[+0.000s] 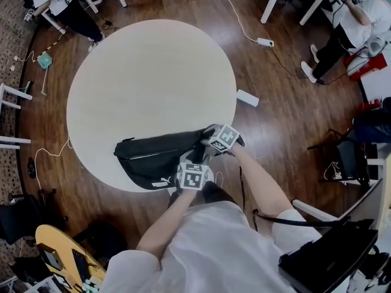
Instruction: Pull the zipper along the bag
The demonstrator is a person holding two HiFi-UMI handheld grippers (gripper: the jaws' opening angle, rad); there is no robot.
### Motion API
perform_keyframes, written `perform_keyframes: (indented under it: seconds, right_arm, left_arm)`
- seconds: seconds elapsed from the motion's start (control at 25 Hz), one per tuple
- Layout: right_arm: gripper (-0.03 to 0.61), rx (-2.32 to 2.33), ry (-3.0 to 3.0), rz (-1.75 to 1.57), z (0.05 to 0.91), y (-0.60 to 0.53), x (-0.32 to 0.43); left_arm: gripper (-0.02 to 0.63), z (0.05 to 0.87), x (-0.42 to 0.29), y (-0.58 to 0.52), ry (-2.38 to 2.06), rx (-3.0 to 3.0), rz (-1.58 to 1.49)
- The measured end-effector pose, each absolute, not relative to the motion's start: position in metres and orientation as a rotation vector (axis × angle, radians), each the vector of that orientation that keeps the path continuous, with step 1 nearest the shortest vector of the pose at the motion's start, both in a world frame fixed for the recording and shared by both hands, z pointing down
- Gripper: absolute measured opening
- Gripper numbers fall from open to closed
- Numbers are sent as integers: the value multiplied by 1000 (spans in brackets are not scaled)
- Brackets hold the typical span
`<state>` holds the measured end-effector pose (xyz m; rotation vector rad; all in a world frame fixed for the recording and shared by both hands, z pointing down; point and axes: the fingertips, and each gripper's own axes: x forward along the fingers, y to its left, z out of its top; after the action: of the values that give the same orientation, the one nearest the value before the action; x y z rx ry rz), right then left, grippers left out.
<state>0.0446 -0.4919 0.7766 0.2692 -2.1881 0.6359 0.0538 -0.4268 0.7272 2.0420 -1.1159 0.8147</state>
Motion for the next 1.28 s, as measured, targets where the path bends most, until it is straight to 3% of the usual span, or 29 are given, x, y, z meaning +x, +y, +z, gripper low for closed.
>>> perform_keyframes:
  seconds: [0.2, 0.32, 0.4, 0.72, 1.28]
  right_arm:
    - [109, 236, -2171, 628, 777, -492, 46]
    - [107, 215, -2183, 631, 776, -492, 45]
    - [107, 214, -2184, 627, 776, -492, 45]
    - [107, 273, -2162, 598, 777, -491, 46]
    - [107, 371, -2093, 550, 780, -493, 49]
  left_arm:
    - [209, 753, 50, -436, -1195, 1959, 889]
    - [78, 756, 39, -441, -1265, 1921, 903]
    - [40, 755, 39, -442, -1240, 1930, 874]
    - [26, 724, 12, -424, -1136, 1945, 751]
    - [26, 683, -147, -409, -1300, 1999, 634]
